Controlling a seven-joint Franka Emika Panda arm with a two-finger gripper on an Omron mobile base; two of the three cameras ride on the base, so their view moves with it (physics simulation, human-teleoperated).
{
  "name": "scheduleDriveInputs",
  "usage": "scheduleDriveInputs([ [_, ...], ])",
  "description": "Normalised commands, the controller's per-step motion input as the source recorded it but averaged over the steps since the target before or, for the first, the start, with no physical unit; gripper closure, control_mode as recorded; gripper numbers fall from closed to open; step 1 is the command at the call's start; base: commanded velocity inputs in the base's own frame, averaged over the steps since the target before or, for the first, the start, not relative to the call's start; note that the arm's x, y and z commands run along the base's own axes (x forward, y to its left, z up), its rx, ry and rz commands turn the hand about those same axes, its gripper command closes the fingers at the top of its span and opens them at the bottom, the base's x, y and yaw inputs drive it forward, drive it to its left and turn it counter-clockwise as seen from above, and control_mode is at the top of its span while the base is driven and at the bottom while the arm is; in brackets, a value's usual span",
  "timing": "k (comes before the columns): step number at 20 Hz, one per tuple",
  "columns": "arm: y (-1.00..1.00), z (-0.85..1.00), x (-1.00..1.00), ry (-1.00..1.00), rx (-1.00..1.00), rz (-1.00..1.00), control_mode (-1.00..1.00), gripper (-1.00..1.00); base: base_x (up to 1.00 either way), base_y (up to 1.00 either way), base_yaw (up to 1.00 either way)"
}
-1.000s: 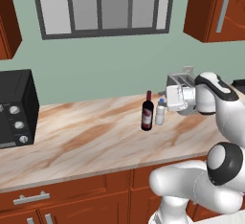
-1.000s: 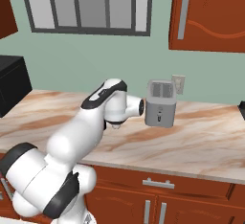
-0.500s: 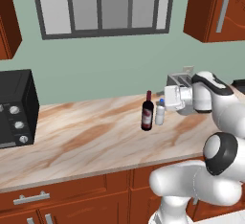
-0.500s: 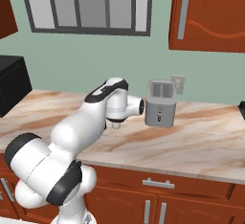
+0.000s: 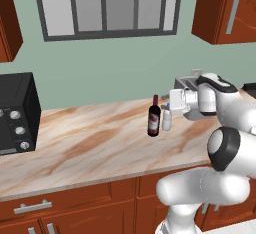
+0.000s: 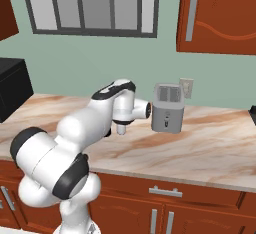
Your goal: Place the drinks on the dining counter in a tight cluster.
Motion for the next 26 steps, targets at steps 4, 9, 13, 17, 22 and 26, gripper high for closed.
scheduleDriveInputs([
  [4, 0.00, -0.10, 0.19, 0.00, 0.00, 0.00, -1.00, -1.00, 0.00, 0.00, 0.00],
  [9, 0.00, -0.17, 0.18, 0.00, 0.00, 0.00, -1.00, -1.00, 0.00, 0.00, 0.00],
  [13, -0.02, -0.15, 0.17, 0.00, 0.00, 0.01, -1.00, -1.00, 0.00, 0.00, 0.00],
  [17, -0.04, -0.10, 0.17, -0.01, 0.00, 0.02, -1.00, -1.00, 0.00, 0.00, 0.00],
  [22, -0.07, -0.09, 0.15, 0.00, 0.00, 0.02, -1.00, -1.00, 0.00, 0.00, 0.00],
  [26, -0.07, -0.08, 0.15, 0.00, 0.00, 0.02, -1.00, -1.00, 0.00, 0.00, 0.00],
])
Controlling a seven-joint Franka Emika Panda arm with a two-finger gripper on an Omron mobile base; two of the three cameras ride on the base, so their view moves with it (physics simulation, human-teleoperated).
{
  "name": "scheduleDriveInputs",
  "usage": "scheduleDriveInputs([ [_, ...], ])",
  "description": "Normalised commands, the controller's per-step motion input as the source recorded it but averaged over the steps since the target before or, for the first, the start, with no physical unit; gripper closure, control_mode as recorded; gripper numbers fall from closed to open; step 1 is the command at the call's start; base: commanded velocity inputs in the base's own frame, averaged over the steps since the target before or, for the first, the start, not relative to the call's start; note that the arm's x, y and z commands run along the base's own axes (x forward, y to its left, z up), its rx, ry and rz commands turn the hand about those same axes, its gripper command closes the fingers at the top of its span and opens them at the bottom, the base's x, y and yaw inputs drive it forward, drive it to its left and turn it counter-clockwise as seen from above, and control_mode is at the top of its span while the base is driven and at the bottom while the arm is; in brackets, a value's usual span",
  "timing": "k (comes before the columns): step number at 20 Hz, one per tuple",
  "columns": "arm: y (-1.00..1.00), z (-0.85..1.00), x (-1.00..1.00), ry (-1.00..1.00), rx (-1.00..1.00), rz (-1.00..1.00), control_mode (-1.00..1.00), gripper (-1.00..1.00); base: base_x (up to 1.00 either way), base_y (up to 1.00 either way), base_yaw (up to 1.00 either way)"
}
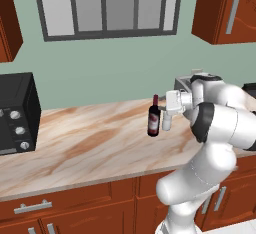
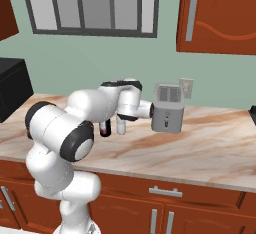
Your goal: Place the drinks on the dining counter in a tight cluster.
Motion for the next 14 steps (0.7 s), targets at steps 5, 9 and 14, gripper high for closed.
scheduleDriveInputs([
  [5, 0.00, -0.09, 0.12, 0.00, 0.00, 0.01, -1.00, -1.00, 0.00, 0.00, 0.00],
  [9, 0.03, -0.07, 0.13, 0.00, 0.00, 0.01, -1.00, -1.00, 0.00, 0.00, 0.00],
  [14, 0.00, -0.09, 0.14, -0.01, 0.00, 0.01, -1.00, -1.00, 0.00, 0.00, 0.00],
])
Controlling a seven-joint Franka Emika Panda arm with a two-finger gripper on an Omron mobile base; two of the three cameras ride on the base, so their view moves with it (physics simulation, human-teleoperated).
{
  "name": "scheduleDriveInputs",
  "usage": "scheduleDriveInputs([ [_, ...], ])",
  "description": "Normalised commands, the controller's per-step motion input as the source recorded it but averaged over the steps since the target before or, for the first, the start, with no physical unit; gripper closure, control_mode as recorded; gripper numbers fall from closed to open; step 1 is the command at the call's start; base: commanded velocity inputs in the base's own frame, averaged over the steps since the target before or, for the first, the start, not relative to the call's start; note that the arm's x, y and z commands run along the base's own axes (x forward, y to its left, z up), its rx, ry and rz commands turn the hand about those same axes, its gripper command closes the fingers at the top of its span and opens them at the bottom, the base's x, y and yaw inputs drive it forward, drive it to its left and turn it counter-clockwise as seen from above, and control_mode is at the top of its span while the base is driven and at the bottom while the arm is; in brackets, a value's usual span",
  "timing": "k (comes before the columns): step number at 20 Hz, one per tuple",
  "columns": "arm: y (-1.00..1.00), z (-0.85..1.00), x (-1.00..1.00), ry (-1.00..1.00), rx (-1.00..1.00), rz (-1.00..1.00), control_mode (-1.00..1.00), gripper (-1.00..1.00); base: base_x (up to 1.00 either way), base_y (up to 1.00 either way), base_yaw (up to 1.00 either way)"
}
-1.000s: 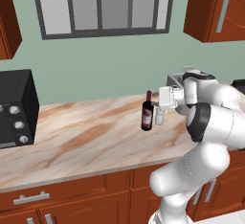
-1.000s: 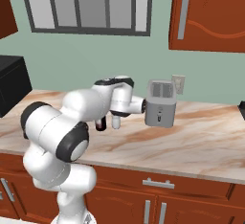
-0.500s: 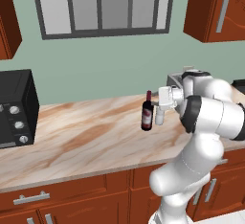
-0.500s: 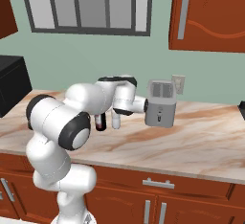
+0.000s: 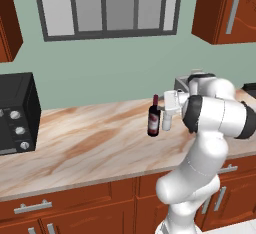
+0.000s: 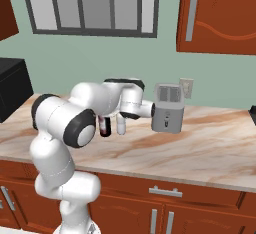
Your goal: Place the drinks on the dining counter in a tight cluster.
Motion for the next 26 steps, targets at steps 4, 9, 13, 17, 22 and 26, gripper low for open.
scheduleDriveInputs([
  [4, 0.00, -0.06, 0.12, -0.02, 0.00, 0.00, -1.00, -1.00, 0.00, 0.00, 0.00],
  [9, 0.10, -0.02, 0.01, -0.04, 0.00, 0.00, -1.00, -1.00, 0.00, 0.00, 0.00],
  [13, 0.15, -0.02, 0.00, -0.04, 0.00, 0.00, -1.00, -1.00, 0.00, 0.00, 0.00],
  [17, 0.13, -0.02, 0.01, -0.01, 0.00, 0.00, -1.00, -1.00, 0.00, 0.00, 0.00],
  [22, 0.08, -0.05, 0.03, 0.00, 0.00, 0.00, -1.00, -1.00, 0.00, 0.00, 0.00],
  [26, 0.07, -0.05, 0.06, 0.00, 0.00, 0.00, -1.00, -1.00, 0.00, 0.00, 0.00],
])
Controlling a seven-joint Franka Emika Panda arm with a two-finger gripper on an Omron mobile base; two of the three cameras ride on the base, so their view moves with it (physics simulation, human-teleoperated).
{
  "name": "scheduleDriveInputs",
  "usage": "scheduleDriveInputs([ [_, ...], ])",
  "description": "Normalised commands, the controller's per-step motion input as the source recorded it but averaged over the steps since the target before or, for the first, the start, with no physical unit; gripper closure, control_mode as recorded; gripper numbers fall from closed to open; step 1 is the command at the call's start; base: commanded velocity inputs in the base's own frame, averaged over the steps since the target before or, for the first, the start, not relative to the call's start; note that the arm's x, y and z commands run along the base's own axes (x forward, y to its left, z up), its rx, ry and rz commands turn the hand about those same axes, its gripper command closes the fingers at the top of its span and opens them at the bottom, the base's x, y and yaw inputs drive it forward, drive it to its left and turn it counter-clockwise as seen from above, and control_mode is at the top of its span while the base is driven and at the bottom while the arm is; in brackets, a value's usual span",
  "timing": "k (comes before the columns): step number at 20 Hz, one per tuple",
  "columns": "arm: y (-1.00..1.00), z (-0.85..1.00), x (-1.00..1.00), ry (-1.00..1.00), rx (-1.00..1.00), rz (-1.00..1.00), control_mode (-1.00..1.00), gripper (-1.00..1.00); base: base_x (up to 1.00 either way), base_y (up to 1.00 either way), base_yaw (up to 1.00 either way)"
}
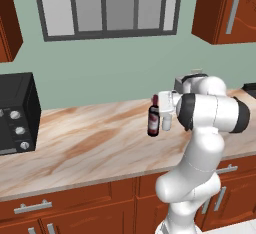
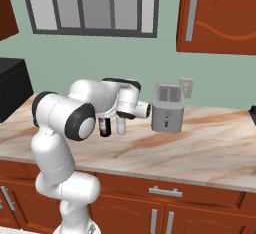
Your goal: Place the drinks on the dining counter in a tight cluster.
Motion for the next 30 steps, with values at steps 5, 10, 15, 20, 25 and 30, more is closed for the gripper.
scheduleDriveInputs([
  [5, 0.07, -0.02, 0.05, 0.00, 0.00, 0.00, -1.00, -1.00, 0.00, 0.00, 0.00],
  [10, 0.07, 0.00, 0.02, 0.00, 0.00, 0.00, -1.00, -1.00, 0.00, 0.00, 0.00],
  [15, 0.03, 0.00, 0.00, 0.00, 0.00, 0.00, -1.00, 1.00, 0.00, 0.00, 0.00],
  [20, 0.00, 0.02, -0.06, 0.00, 0.00, 0.00, -1.00, 1.00, 0.00, 0.00, 0.00],
  [25, 0.00, 0.18, -0.23, 0.00, -0.01, 0.00, -1.00, 1.00, 0.00, 0.00, 0.00],
  [30, 0.06, 0.27, -0.41, -0.01, 0.00, 0.00, -1.00, 1.00, 0.00, 0.00, 0.00],
])
